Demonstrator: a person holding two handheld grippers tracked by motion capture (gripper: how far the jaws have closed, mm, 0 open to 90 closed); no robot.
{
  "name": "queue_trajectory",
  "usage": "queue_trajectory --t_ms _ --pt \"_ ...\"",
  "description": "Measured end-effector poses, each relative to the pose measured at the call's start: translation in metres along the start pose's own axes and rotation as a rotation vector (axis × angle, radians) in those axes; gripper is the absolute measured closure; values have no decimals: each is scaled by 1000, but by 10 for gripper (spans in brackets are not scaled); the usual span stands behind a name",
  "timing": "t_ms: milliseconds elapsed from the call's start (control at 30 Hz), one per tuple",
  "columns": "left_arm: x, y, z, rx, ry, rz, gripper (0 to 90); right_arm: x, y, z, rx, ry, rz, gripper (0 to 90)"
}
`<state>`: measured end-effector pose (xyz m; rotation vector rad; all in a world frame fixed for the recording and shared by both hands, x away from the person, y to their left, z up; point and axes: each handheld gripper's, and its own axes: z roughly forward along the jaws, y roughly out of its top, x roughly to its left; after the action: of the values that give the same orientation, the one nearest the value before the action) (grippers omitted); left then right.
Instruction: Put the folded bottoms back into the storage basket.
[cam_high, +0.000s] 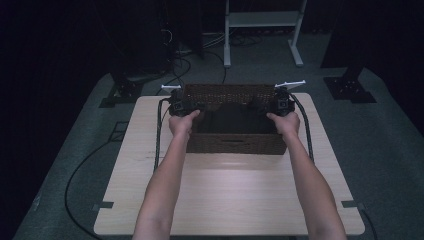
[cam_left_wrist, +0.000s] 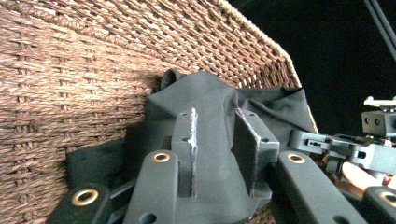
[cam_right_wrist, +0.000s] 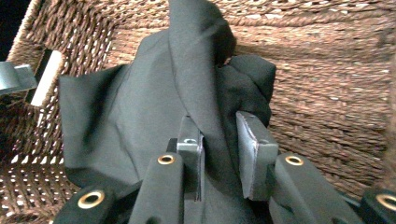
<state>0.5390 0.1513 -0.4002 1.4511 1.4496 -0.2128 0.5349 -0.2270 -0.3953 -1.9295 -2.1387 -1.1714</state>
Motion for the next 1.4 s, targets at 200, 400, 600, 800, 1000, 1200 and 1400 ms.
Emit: queue_trajectory --t_ms 200,400,600,800,1000,1200,1400 --pt "1 0 -1 -5 -13 -1 678 -4 2 -9 -15 -24 15 698" --pt "1 0 -1 -9 -19 2 670 -6 4 -25 -66 -7 16 701" --pt "1 0 -1 -15 -30 3 662 -10 4 -35 -86 18 22 701" --pt "2 -1 -5 -46 -67 -3 652 -14 2 -39 -94 38 20 690" --pt "0 -3 -9 -57 -70 21 619 -17 -1 -40 -102 86 22 649" --pt "0 -3 -17 -69 -66 37 573 -19 -5 -41 -110 112 23 603" --pt "-4 -1 -25 -72 -86 60 574 -19 -7 -43 -97 158 4 572"
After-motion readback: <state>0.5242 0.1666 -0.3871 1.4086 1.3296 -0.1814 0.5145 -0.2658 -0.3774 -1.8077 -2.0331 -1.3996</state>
